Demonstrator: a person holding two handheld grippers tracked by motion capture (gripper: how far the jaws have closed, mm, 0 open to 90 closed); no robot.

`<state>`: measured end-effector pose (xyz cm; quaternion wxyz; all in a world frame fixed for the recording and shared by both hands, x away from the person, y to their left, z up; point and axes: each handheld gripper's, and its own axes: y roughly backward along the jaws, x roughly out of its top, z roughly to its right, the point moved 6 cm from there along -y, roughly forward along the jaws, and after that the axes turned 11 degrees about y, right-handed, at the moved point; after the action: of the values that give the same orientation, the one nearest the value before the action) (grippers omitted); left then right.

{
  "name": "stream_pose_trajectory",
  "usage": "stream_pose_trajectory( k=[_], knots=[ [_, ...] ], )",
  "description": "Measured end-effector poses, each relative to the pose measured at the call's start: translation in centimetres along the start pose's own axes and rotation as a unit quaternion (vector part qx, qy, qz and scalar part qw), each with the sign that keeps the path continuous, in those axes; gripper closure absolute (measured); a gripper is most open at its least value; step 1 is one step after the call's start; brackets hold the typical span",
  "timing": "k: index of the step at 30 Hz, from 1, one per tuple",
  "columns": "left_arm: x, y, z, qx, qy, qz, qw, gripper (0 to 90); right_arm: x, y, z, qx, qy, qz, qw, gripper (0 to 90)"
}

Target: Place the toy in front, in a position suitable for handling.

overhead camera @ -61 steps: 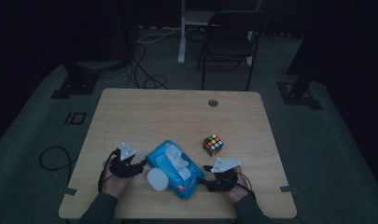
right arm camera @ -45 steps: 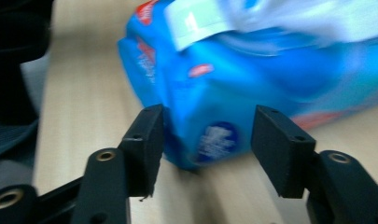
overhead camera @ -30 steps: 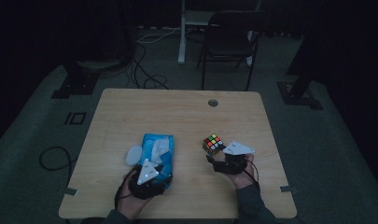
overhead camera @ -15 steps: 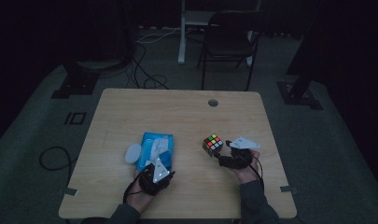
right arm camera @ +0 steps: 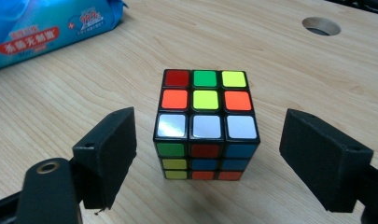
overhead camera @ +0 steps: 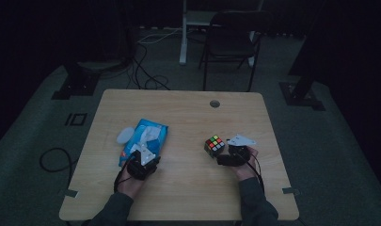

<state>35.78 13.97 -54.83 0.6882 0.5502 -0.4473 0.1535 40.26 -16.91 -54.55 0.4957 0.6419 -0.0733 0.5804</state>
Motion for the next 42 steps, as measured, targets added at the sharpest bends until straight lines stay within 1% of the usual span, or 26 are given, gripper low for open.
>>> stream_pose_trajectory(
  k=[2, 4, 5, 6, 7, 8, 11, 12, 15, 19, 22, 24, 27, 28, 30, 36, 39, 42],
  knots=[
    [0.0, 0.2, -1.0, 0.019, 0.009, -0.004, 0.9998, 70.8, -0.2, -0.3, 0.0, -0.002, 0.003, -0.006, 1.0, 18.6],
    [-0.2, 0.4, -1.8, 0.037, 0.021, -0.007, 0.9991, 69.1, -0.3, -0.4, 0.1, -0.004, 0.001, -0.009, 0.9999, 18.2],
    [-0.3, 0.6, -2.1, 0.042, 0.026, -0.008, 0.9987, 67.8, -0.3, -0.5, 0.1, -0.004, 0.001, -0.008, 1.0, 18.2],
    [-0.5, 0.7, -2.3, 0.038, 0.036, -0.006, 0.9986, 66.5, -0.3, -0.6, 0.1, -0.002, 0.0, -0.007, 1.0, 18.1],
    [-0.6, 0.9, -2.4, 0.021, 0.047, -0.003, 0.9987, 64.7, -0.3, -0.7, 0.2, -0.001, 0.0, -0.008, 1.0, 18.0],
    [-0.8, 1.1, -2.4, -0.001, 0.057, 0.003, 0.9984, 62.3, -0.3, -0.8, 0.2, -0.002, 0.001, -0.008, 1.0, 17.6],
    [-1.3, 1.8, -2.3, -0.034, 0.06, 0.01, 0.9976, 58.0, -0.4, -1.3, 0.1, 0.0, -0.001, -0.013, 0.9999, 16.9],
    [-1.3, 1.9, -2.2, -0.043, 0.065, 0.014, 0.9969, 57.2, -0.4, -1.4, 0.0, 0.0, -0.002, -0.012, 0.9999, 16.9],
    [-1.4, 1.9, -2.1, -0.058, 0.067, 0.017, 0.9959, 55.2, -0.4, -1.8, -0.1, 0.003, 0.0, -0.014, 0.9999, 16.3],
    [-1.5, 1.7, -1.9, -0.068, 0.066, 0.016, 0.9954, 53.7, -0.5, -2.5, -0.3, 0.003, 0.002, -0.019, 0.9998, 16.8],
    [-1.6, 1.6, -2.0, -0.069, 0.07, 0.014, 0.9951, 53.1, -0.7, -2.9, -0.3, 0.003, 0.003, -0.023, 0.9997, 19.7],
    [-1.7, 1.6, -2.1, -0.072, 0.076, 0.014, 0.9945, 53.1, -0.8, -3.1, -0.2, 0.003, 0.001, -0.025, 0.9997, 22.3],
    [-1.7, 1.6, -2.3, -0.075, 0.083, 0.014, 0.9937, 53.0, -0.8, -3.1, -0.1, 0.004, 0.001, -0.024, 0.9997, 28.5],
    [-1.8, 1.6, -2.4, -0.074, 0.083, 0.014, 0.9937, 53.0, -0.8, -3.1, -0.1, 0.006, 0.0, -0.025, 0.9997, 31.1],
    [-1.8, 1.6, -2.5, -0.075, 0.087, 0.013, 0.9933, 53.0, -0.9, -3.1, 0.0, 0.01, 0.0, -0.023, 0.9997, 33.5],
    [-1.8, 1.7, -2.8, -0.079, 0.098, 0.017, 0.9919, 52.8, -0.8, -3.1, -0.1, 0.009, 0.001, -0.017, 0.9998, 34.1],
    [-1.9, 1.7, -2.9, -0.079, 0.1, 0.017, 0.9917, 52.7, -0.5, -2.9, -0.4, 0.015, 0.008, -0.008, 0.9998, 34.2],
    [-1.9, 1.8, -2.9, -0.079, 0.1, 0.018, 0.9917, 52.7, 0.0, -2.5, -1.1, 0.028, 0.012, 0.004, 0.9995, 34.2]
  ],
)
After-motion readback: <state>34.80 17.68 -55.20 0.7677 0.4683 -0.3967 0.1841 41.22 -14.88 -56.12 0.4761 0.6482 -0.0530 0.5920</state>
